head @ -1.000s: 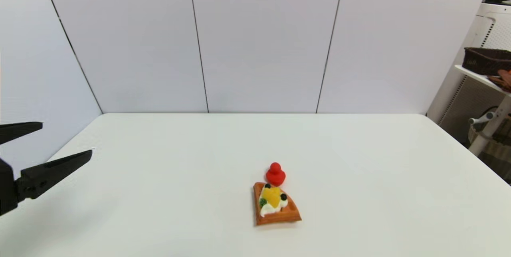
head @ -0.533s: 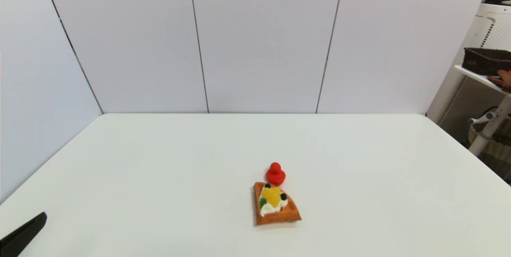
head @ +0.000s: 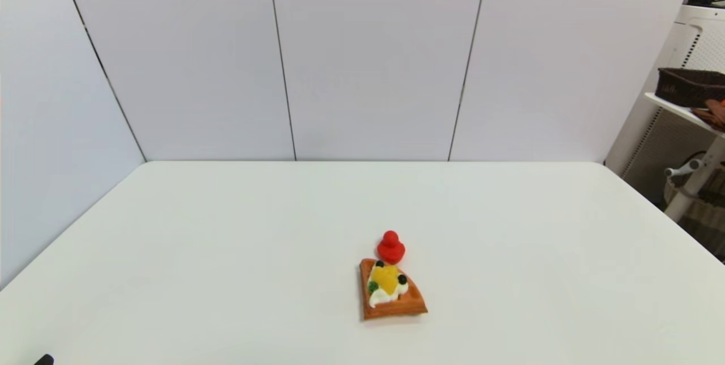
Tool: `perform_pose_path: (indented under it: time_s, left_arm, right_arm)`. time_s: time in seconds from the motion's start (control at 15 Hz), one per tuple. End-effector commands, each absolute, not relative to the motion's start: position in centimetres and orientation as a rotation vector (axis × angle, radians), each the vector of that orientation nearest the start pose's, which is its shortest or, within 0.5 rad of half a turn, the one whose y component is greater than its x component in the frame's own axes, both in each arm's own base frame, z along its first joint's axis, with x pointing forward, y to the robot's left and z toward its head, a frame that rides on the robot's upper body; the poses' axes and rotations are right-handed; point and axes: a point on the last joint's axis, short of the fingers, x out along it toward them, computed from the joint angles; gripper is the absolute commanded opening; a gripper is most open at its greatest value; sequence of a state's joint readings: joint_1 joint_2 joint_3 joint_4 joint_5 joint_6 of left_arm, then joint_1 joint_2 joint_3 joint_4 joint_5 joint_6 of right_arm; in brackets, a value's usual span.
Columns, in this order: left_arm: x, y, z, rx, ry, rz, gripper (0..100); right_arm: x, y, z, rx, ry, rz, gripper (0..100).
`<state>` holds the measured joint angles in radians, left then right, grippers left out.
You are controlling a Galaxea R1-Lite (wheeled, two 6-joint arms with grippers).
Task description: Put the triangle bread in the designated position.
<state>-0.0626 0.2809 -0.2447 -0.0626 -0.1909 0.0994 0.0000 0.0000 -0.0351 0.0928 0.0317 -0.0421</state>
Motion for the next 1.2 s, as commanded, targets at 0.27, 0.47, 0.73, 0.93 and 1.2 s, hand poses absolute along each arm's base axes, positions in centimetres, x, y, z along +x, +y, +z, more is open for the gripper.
perform_pose_path:
  time_s: [0.27, 0.47, 0.73, 0.93, 1.2]
  left_arm:
    - [-2.7, -0.4, 9.8, 0.072, -0.092, -0.2, 100]
    - [-2.6, -0.4, 8.9, 0.063, -0.068, -0.184, 100]
    - [-2.3, 0.0, 7.4, 0.051, 0.008, -0.036, 100]
    - [-2.3, 0.0, 7.5, 0.052, 0.001, -0.037, 100]
    - [-2.3, 0.0, 7.5, 0.023, 0.003, -0.034, 100]
  right_arm:
    - [-2.6, 0.1, 7.6, -0.042, 0.058, 0.033, 100]
    - [-2.6, 0.1, 7.6, -0.042, 0.058, 0.033, 100]
    - [-2.6, 0.1, 7.6, -0.042, 0.058, 0.033, 100]
    - [-2.6, 0.1, 7.6, -0.042, 0.058, 0.033, 100]
    - [-2.6, 0.1, 7.6, -0.042, 0.056, 0.033, 100]
